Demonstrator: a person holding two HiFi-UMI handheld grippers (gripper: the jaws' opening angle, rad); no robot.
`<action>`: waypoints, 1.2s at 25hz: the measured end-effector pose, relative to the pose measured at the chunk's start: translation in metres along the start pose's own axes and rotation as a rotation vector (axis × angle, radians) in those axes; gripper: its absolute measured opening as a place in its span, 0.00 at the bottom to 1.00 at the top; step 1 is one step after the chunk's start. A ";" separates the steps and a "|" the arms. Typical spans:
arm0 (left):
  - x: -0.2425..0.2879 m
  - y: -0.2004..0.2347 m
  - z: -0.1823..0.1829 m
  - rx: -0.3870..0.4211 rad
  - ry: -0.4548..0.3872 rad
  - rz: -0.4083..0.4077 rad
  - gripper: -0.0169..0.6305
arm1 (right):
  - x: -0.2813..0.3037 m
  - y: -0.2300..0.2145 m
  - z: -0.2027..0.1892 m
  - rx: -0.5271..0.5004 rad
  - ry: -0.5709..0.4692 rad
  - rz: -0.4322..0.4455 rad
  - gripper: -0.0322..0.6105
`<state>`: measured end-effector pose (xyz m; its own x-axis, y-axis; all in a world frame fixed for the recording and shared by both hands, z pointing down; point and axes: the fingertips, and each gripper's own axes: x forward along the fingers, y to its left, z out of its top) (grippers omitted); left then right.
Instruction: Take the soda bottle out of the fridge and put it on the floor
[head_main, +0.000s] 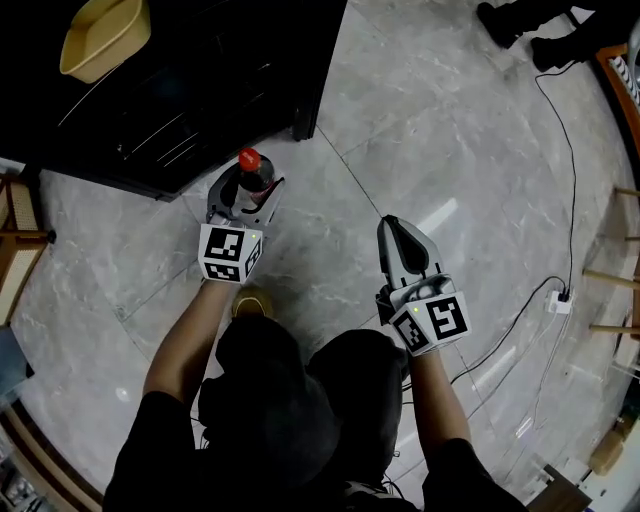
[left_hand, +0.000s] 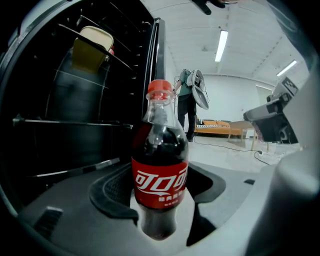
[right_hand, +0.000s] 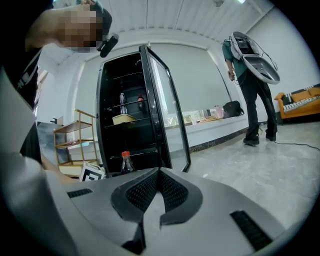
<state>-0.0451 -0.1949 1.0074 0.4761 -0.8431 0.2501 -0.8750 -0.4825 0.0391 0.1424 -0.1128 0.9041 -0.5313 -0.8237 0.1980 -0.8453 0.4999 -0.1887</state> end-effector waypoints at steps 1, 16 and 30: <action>0.003 -0.001 -0.009 -0.002 0.004 -0.003 0.50 | 0.001 -0.001 -0.007 0.001 0.005 0.002 0.09; 0.031 0.003 -0.073 0.003 0.026 -0.024 0.50 | 0.019 -0.008 -0.058 0.008 0.056 0.026 0.09; 0.026 -0.001 -0.075 0.057 0.008 -0.031 0.50 | 0.023 -0.005 -0.073 0.027 0.115 0.035 0.09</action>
<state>-0.0382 -0.1981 1.0869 0.5020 -0.8258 0.2571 -0.8533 -0.5213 -0.0082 0.1303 -0.1144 0.9796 -0.5651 -0.7688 0.2993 -0.8249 0.5195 -0.2229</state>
